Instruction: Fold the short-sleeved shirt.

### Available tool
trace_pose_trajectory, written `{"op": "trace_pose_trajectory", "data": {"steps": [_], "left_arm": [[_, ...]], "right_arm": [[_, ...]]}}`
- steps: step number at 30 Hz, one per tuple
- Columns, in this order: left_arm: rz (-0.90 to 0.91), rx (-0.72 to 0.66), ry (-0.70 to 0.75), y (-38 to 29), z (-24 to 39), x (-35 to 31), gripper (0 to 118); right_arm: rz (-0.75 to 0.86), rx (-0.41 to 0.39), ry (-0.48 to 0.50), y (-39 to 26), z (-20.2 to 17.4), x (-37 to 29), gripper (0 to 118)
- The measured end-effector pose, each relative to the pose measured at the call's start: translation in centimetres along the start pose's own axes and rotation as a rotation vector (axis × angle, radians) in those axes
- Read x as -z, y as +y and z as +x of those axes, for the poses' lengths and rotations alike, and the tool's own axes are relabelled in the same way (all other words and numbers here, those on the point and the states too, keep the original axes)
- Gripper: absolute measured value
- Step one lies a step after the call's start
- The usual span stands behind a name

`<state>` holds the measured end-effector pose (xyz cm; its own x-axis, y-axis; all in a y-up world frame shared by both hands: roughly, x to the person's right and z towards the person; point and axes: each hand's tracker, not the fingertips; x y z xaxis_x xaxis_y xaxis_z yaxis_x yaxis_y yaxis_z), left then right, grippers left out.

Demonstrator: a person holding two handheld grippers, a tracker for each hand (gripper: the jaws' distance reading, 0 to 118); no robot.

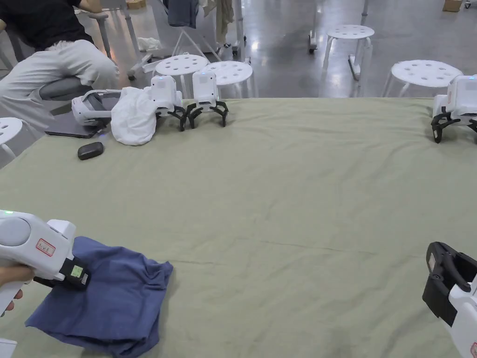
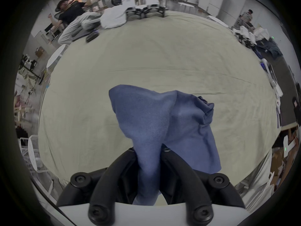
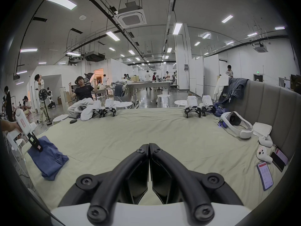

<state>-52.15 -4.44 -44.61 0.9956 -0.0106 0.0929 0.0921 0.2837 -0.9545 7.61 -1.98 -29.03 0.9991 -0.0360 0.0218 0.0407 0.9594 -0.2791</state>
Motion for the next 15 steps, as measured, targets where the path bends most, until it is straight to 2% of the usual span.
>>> {"op": "trace_pose_trajectory", "data": {"steps": [1,12,14,15], "left_arm": [[-0.006,-0.049,0.014,-0.1,-0.5,0.4,16],[-0.033,-0.092,0.032,-0.6,-1.5,3.4,16],[-0.023,-0.088,0.044,-0.7,-1.2,3.1,22],[-0.009,-0.066,0.066,-0.7,-1.2,2.9,35]], "right_arm": [[-0.002,-0.001,-0.005,-0.1,-0.1,0.1,5],[-0.028,-0.008,-0.020,-0.7,0.2,0.4,5],[-0.028,-0.009,-0.021,-0.7,0.3,0.2,5],[-0.028,-0.008,-0.022,-0.7,0.4,0.2,5]]}}
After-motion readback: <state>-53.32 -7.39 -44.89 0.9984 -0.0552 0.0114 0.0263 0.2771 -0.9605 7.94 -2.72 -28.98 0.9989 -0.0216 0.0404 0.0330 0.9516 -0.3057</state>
